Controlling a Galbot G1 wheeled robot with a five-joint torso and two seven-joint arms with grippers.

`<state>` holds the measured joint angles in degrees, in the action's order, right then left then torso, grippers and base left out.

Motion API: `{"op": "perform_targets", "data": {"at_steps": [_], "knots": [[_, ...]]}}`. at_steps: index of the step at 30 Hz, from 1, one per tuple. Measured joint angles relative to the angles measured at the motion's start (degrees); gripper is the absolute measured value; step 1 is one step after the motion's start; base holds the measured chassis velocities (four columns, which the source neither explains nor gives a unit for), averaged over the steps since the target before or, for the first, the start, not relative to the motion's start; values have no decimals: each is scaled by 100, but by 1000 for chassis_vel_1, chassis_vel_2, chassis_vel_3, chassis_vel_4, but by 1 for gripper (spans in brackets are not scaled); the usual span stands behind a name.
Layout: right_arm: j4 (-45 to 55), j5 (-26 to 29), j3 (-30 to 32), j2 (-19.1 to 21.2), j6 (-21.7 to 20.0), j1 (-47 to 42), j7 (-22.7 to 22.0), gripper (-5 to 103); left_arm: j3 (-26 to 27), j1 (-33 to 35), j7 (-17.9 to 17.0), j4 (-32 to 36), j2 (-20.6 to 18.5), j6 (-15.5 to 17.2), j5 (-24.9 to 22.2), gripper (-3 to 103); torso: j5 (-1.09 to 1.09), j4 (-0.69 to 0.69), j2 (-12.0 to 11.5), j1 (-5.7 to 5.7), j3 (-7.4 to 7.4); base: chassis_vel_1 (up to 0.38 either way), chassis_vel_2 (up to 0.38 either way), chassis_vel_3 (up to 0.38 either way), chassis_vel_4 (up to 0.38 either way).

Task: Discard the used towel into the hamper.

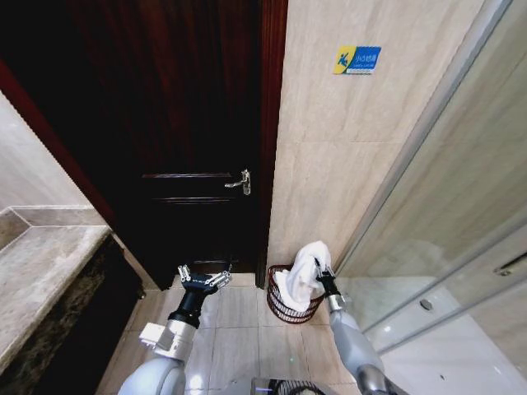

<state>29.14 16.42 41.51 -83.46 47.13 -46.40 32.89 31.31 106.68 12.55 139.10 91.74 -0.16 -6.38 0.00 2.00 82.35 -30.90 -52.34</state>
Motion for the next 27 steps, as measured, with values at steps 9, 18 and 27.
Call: {"op": "perform_targets", "data": {"at_steps": [9,18,27], "knots": [[-255,-400,29,-3,-250,-5,-250,20,0,0,0,0,0,0,0,100,1,0,0,0,0,0,0,0,0],[-252,-719,47,2,-723,-77,-305,20,0,0,0,0,0,0,0,100,0,0,1,2,1,-11,7,16,-13],[-392,-1136,39,32,-1201,-107,-549,20,0,0,0,0,0,0,0,100,0,-1,-1,-6,-1,-111,104,96,-91]]}}
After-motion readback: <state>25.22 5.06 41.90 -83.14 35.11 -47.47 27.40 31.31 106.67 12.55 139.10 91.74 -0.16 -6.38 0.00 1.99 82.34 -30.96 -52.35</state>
